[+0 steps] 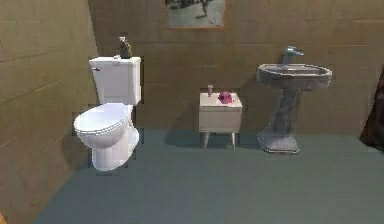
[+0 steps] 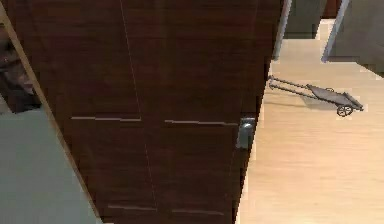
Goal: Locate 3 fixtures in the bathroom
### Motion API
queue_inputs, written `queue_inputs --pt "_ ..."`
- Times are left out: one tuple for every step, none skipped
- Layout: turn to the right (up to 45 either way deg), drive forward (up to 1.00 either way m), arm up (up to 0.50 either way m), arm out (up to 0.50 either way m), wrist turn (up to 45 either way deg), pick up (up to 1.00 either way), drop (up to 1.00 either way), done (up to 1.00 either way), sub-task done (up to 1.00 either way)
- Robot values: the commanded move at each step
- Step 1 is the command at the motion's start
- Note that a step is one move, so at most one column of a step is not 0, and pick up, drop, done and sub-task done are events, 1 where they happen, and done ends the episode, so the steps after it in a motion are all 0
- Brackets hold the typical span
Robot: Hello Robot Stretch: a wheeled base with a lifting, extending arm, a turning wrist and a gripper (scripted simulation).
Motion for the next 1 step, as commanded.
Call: queue_inputs --pt "27.0 0.0 0.0 0.0 0.0 0.0 0.0 0.0 0.0"
